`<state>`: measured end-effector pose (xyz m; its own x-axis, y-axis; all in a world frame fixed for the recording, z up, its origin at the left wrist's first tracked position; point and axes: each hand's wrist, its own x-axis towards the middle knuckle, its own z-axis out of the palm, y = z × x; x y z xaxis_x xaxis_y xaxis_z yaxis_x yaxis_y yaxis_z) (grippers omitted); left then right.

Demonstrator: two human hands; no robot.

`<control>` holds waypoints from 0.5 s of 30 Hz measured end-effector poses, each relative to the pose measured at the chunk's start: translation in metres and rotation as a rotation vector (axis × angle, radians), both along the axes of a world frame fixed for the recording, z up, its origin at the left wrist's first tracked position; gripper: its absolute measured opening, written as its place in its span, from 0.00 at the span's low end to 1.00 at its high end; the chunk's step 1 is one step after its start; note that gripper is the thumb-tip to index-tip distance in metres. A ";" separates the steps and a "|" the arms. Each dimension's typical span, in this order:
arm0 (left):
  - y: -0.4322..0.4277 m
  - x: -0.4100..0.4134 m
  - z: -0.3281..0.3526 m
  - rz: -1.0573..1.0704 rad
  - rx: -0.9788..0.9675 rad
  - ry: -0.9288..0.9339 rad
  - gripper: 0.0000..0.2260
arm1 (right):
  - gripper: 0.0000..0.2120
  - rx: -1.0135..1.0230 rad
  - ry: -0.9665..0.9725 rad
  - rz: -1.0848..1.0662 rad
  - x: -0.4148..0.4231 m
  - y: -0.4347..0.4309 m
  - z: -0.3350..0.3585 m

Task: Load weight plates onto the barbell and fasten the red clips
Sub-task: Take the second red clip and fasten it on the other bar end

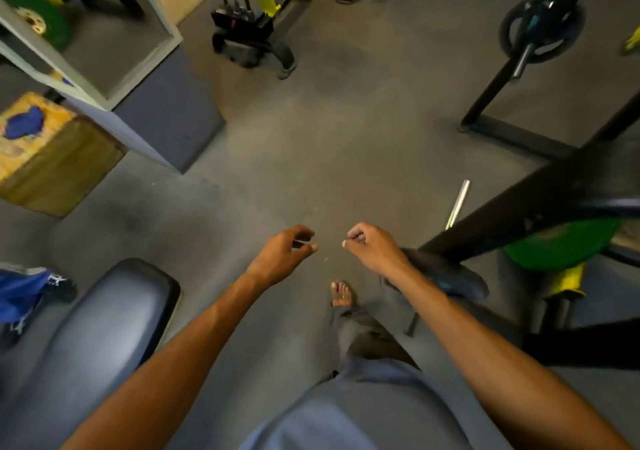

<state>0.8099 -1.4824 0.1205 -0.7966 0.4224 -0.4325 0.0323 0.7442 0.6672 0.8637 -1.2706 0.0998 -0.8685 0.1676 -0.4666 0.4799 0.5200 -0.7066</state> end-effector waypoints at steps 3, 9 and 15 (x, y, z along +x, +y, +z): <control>0.021 -0.083 0.010 -0.020 -0.021 0.021 0.17 | 0.14 -0.018 -0.006 0.016 -0.082 0.024 0.014; 0.076 -0.249 0.034 -0.043 0.007 0.048 0.17 | 0.12 0.033 0.044 -0.024 -0.241 0.073 0.044; 0.138 -0.433 0.026 -0.160 0.018 0.118 0.19 | 0.12 0.068 0.066 -0.065 -0.401 0.137 0.038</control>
